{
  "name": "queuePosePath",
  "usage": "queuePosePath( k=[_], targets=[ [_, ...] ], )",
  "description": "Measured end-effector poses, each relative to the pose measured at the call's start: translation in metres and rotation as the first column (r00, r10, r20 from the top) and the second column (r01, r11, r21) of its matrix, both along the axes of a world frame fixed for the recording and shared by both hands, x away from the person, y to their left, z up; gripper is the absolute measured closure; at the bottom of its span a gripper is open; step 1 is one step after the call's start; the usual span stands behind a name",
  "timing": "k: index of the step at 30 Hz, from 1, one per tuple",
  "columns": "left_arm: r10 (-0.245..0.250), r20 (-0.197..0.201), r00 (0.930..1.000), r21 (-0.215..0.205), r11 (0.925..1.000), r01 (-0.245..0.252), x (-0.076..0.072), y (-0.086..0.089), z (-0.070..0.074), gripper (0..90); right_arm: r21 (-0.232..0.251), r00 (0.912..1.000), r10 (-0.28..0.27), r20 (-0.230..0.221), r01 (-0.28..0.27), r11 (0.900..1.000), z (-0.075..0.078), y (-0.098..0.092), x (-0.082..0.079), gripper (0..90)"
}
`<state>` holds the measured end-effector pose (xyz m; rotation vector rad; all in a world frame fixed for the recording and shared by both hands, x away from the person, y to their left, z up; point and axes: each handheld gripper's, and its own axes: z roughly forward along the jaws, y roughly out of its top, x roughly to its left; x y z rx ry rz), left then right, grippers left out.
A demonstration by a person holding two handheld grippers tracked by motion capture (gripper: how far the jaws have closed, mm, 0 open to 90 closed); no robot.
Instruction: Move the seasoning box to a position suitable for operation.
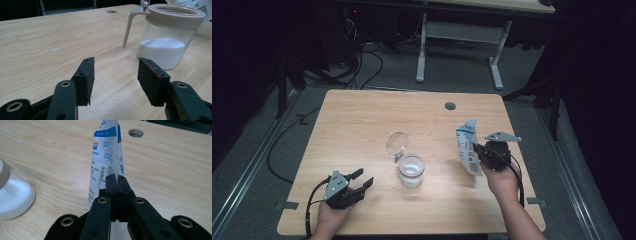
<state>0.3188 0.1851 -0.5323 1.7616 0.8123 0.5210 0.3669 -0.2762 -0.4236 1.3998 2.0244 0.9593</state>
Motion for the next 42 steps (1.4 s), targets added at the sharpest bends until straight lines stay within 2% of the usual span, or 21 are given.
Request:
queuePosePath(
  k=[3,6,21,26,34,42],
  targets=[
    [0.0,-0.001,1.0,0.001,1.0,0.0,0.0,0.0,0.0,47.9,0.01,0.9997,0.002,0.025,-0.002,1.0,-0.001,-0.001,-0.005,90.0],
    [0.001,-0.002,1.0,0.001,1.0,-0.001,0.0,0.0,0.0,47.9,0.041,0.9994,-0.005,0.035,0.004,0.999,-0.004,-0.004,-0.007,90.0],
    [0.001,-0.016,0.9999,0.001,1.0,-0.001,0.002,0.0,0.0,46.6,0.077,0.9922,-0.021,0.123,0.011,0.997,-0.021,-0.01,-0.025,90.0],
    [-0.002,-0.02,0.9998,0.005,1.0,0.002,0.002,-0.001,0.0,46.1,0.114,0.9889,-0.034,0.145,0.017,0.993,-0.027,-0.013,-0.028,90.0],
    [0.0,-0.025,0.9997,0.004,1.0,0.0,0.002,-0.001,0.0,45.5,0.15,0.9781,-0.057,0.2,0.027,0.988,-0.032,-0.02,-0.03,90.0],
    [0.002,-0.033,0.9994,0.006,1.0,-0.002,0.003,-0.001,0.0,44.0,0.156,0.9639,-0.075,0.256,0.035,0.987,-0.043,-0.028,-0.031,90.0]
  ],
)
